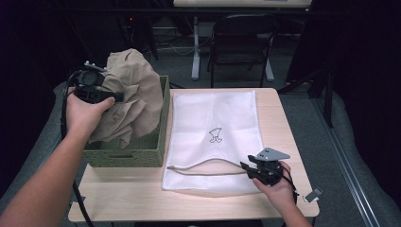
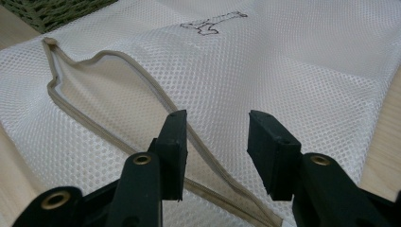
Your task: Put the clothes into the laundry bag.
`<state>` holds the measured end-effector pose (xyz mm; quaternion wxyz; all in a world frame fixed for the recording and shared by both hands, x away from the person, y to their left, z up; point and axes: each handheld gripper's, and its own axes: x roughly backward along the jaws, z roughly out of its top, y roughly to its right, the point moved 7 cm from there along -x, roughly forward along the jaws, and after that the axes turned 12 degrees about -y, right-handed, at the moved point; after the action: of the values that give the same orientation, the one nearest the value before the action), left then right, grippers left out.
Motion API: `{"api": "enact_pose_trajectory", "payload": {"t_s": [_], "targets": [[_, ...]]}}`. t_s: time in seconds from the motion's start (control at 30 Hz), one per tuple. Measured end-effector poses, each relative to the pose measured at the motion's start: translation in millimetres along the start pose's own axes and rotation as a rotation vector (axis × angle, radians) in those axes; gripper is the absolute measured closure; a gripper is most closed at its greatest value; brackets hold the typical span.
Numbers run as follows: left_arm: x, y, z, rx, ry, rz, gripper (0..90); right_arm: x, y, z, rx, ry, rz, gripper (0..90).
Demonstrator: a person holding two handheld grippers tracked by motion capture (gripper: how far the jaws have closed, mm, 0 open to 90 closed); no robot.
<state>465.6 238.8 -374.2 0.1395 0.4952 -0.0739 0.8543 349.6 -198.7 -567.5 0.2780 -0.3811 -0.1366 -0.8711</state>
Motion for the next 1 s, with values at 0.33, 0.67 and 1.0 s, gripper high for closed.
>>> {"api": "enact_pose_trajectory", "payload": {"t_s": [0.33,0.67,1.0], "targets": [[25.1,9.0,1.6,-0.023,0.022,-0.009,55.2,3.7,-5.2,8.0,0.004,-0.018,0.017,58.4],[37.4,23.3,-0.3,-0.044,0.028,-0.049,55.3,12.0,-13.3,27.5,0.029,-0.016,0.045,61.8],[27.9,54.7,-0.6,-0.103,0.027,-0.115,55.2,2.6,-20.4,55.8,0.043,0.026,0.061,62.9]]}}
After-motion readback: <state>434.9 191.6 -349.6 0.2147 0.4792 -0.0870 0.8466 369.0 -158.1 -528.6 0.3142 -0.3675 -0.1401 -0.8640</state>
